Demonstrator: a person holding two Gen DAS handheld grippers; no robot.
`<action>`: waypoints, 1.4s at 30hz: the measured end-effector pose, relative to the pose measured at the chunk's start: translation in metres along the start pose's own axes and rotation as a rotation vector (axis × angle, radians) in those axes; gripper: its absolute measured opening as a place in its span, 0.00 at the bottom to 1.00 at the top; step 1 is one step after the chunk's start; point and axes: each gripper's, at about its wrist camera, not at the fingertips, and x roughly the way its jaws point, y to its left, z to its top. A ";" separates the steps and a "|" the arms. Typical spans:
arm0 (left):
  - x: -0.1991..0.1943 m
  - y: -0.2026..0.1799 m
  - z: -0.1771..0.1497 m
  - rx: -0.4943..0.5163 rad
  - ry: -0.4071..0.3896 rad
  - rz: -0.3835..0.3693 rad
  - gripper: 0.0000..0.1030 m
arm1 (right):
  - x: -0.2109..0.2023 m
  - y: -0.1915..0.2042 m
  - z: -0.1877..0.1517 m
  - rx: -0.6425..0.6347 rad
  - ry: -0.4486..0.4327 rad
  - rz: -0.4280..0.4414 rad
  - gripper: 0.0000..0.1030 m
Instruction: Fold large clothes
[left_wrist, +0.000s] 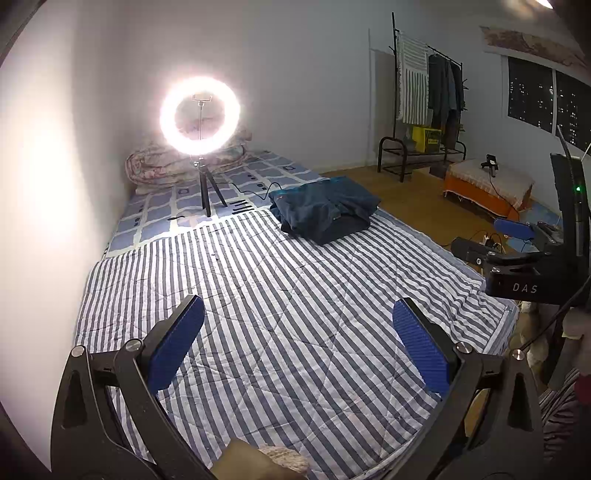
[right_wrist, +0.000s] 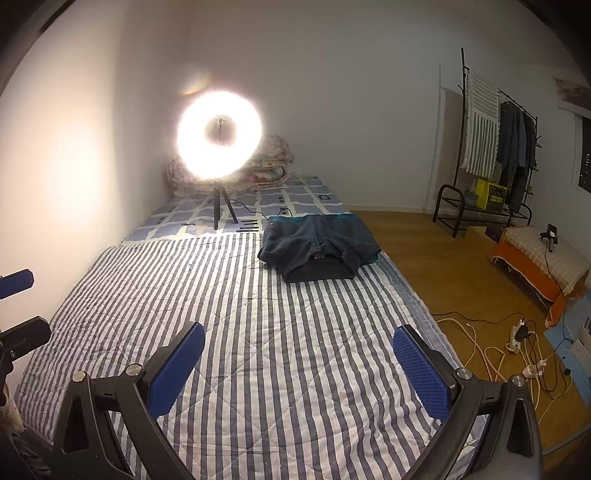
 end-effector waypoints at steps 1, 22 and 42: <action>0.000 0.000 0.000 0.001 0.000 0.000 1.00 | 0.000 0.000 0.000 -0.001 0.001 0.000 1.00; -0.001 -0.001 0.000 0.002 0.004 0.001 1.00 | 0.001 0.000 -0.004 -0.004 0.011 0.008 1.00; -0.001 0.000 0.002 0.011 0.001 0.001 1.00 | 0.004 0.001 -0.005 -0.016 0.018 0.013 1.00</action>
